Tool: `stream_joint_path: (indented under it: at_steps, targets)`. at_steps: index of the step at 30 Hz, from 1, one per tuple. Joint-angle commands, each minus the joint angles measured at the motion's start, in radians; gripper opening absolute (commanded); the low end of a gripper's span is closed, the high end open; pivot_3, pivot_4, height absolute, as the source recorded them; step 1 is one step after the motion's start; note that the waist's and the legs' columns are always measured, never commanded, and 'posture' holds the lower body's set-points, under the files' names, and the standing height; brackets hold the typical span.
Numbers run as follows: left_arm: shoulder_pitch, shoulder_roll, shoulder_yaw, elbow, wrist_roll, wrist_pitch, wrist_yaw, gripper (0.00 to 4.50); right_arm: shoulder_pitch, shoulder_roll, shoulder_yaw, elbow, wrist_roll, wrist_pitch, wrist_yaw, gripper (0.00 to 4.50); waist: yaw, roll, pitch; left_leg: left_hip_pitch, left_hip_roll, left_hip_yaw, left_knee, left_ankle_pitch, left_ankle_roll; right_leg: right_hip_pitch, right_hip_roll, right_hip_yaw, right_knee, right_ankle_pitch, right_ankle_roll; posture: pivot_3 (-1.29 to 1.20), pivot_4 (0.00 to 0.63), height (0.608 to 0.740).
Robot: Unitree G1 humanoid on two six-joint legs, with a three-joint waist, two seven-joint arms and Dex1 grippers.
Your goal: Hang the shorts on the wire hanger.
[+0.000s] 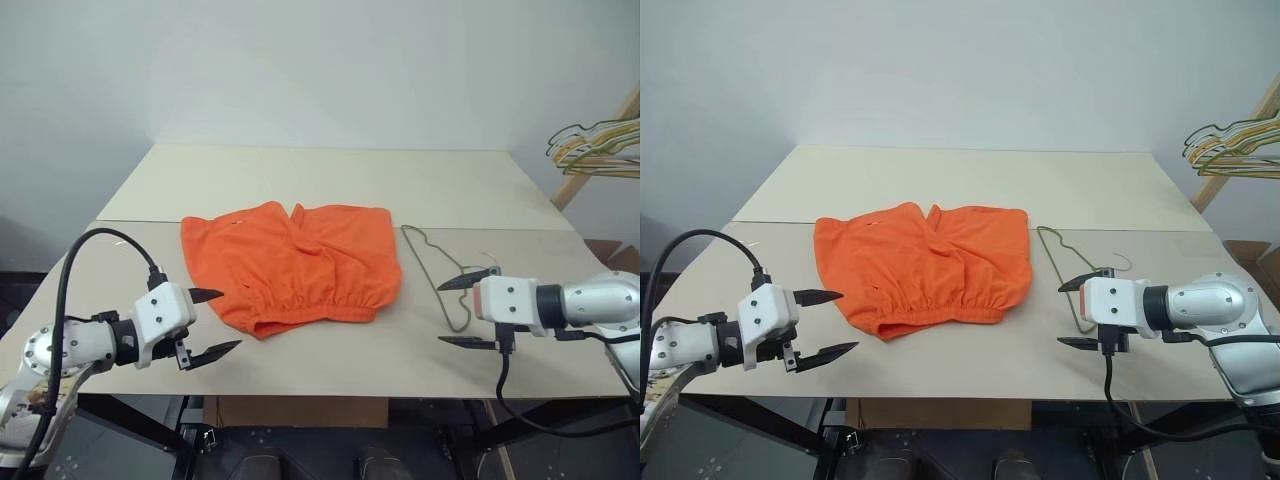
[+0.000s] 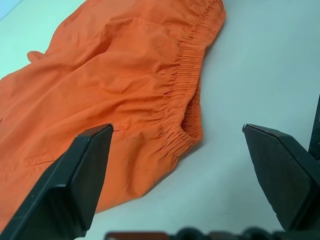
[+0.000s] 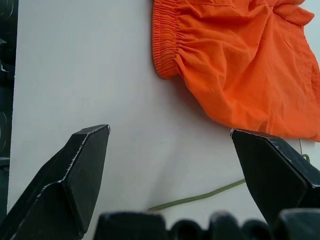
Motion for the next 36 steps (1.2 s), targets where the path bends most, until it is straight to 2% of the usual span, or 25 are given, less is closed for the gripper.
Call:
stream_joint_path:
  at_steps: [1, 14, 18, 23, 27, 31, 36]
  targets:
    - [-0.015, 0.012, 0.015, -0.02, -0.014, -0.008, -0.007, 4.5, -0.013, -0.014, -0.014, -0.014, -0.005, 0.003, 0.001, 4.46, 0.0, 0.0, 0.0, 0.0, 0.0, 0.0, 0.0, 0.0, 0.0, 0.0, 0.0, 0.0, 0.0, 0.0, 0.0, 0.06, 0.0, 0.74]
    - [-0.029, 0.012, -0.005, -0.007, 0.032, -0.023, 0.024, 4.5, -0.034, -0.005, -0.005, 0.014, -0.018, -0.016, -0.001, 4.46, 0.0, 0.0, 0.0, 0.0, 0.0, 0.0, 0.0, 0.0, 0.0, 0.0, 0.0, 0.0, 0.0, 0.0, 0.0, 0.06, 0.0, 0.74]
    - [-0.054, 0.028, 0.01, 0.052, 0.074, -0.036, 0.037, 4.5, -0.097, 0.028, 0.012, -0.011, 0.011, 0.066, -0.021, 4.46, -0.003, 0.0, 0.0, 0.0, 0.0, 0.0, 0.0, 0.0, 0.0, 0.0, 0.0, 0.0, 0.0, 0.0, 0.0, 0.03, 0.0, 0.74]
    - [-0.015, 0.072, 0.032, 0.101, 0.083, -0.067, -0.014, 4.5, -0.188, 0.117, 0.102, -0.115, -0.005, 0.229, -0.085, 4.46, -0.021, 0.0, 0.0, 0.0, 0.001, 0.0, 0.0, 0.0, 0.0, -0.001, 0.001, 0.0, 0.0, 0.0, -0.001, 0.01, 0.0, 0.74]
    - [-0.017, 0.111, 0.01, 0.132, 0.11, -0.08, -0.042, 4.5, -0.288, 0.286, 0.27, -0.194, -0.047, 0.409, -0.177, 4.46, -0.031, 0.0, 0.0, -0.001, 0.002, 0.0, -0.001, 0.0, 0.0, -0.002, 0.002, 0.0, 0.001, 0.001, -0.001, -0.01, 0.0, 0.74]
    - [-0.03, 0.129, -0.012, 0.154, 0.132, -0.089, -0.059, 4.5, -0.351, 0.408, 0.399, -0.173, -0.131, 0.45, -0.242, 4.46, -0.027, 0.0, -0.001, -0.002, 0.001, 0.0, 0.0, 0.0, 0.0, -0.003, 0.001, -0.001, 0.001, 0.0, -0.001, 0.0, 0.0, 0.74]
    - [-0.052, 0.117, -0.076, 0.226, 0.19, -0.147, -0.054, 4.5, -0.366, 0.46, 0.479, -0.151, -0.193, 0.434, -0.263, 4.46, -0.022, -0.001, -0.001, -0.003, 0.001, 0.0, 0.0, 0.0, 0.0, -0.003, 0.0, -0.002, 0.001, 0.001, -0.001, 0.01, 0.0, 0.74]
